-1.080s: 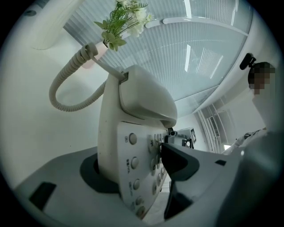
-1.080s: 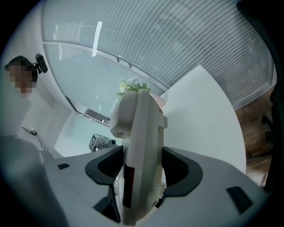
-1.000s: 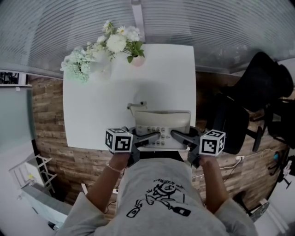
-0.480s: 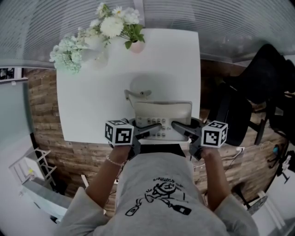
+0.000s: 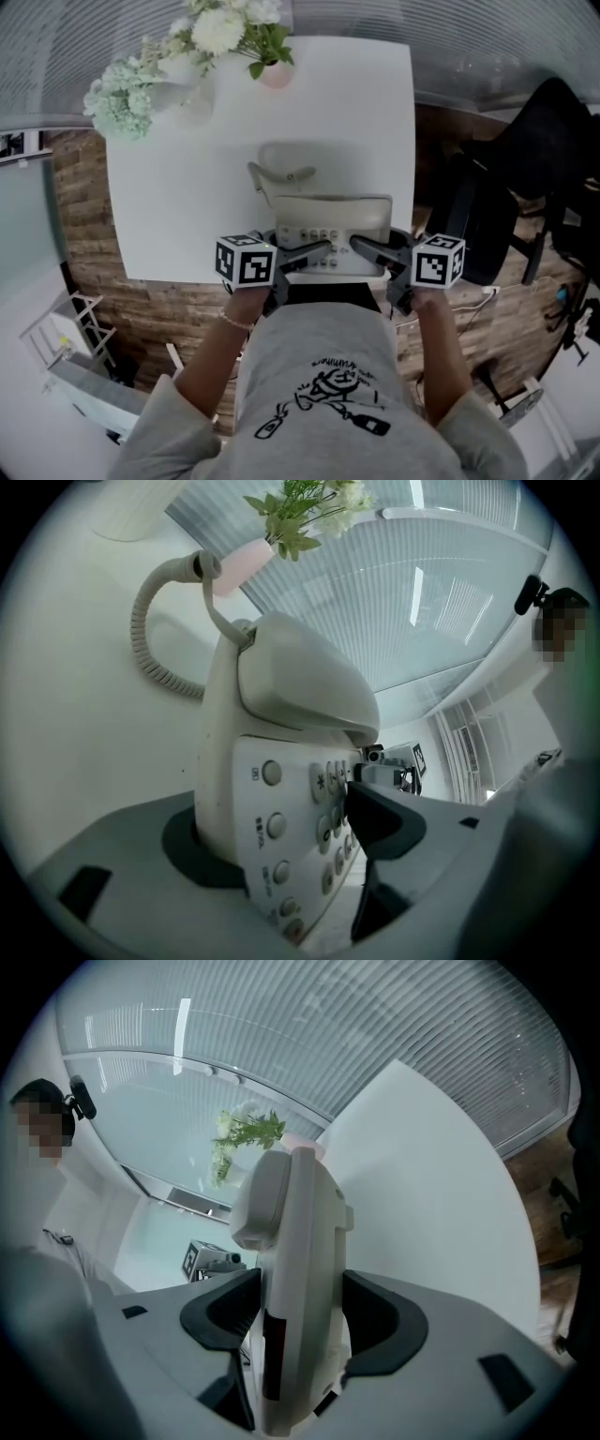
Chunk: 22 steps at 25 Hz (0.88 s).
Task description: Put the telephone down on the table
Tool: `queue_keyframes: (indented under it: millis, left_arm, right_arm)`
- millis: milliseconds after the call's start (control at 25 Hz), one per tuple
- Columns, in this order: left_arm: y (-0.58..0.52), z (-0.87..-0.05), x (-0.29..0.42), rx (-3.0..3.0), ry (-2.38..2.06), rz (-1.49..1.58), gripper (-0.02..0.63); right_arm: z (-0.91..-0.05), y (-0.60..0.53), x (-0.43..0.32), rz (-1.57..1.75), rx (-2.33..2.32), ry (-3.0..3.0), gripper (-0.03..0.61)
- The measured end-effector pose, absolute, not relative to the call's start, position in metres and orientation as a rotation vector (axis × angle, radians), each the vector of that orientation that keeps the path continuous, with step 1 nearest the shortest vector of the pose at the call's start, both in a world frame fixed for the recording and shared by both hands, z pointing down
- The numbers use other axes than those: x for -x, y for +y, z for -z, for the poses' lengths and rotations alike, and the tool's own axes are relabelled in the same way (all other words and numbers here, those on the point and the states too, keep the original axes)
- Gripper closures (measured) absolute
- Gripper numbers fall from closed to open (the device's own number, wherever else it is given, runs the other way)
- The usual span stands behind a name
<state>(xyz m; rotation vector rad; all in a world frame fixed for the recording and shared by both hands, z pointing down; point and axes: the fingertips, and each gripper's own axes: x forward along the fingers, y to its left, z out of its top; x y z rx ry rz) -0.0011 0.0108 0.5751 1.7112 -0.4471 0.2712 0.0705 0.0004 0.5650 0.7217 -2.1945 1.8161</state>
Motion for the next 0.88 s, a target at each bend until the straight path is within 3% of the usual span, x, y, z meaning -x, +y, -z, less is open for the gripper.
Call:
queue_keyframes:
  millis: [880]
  left_arm:
    - [0.012, -0.617, 0.010, -1.693, -0.638, -0.445, 0.218]
  right_arm:
    - [-0.607, 0.004, -0.074, -1.861, -0.691, -2.120, 0.291]
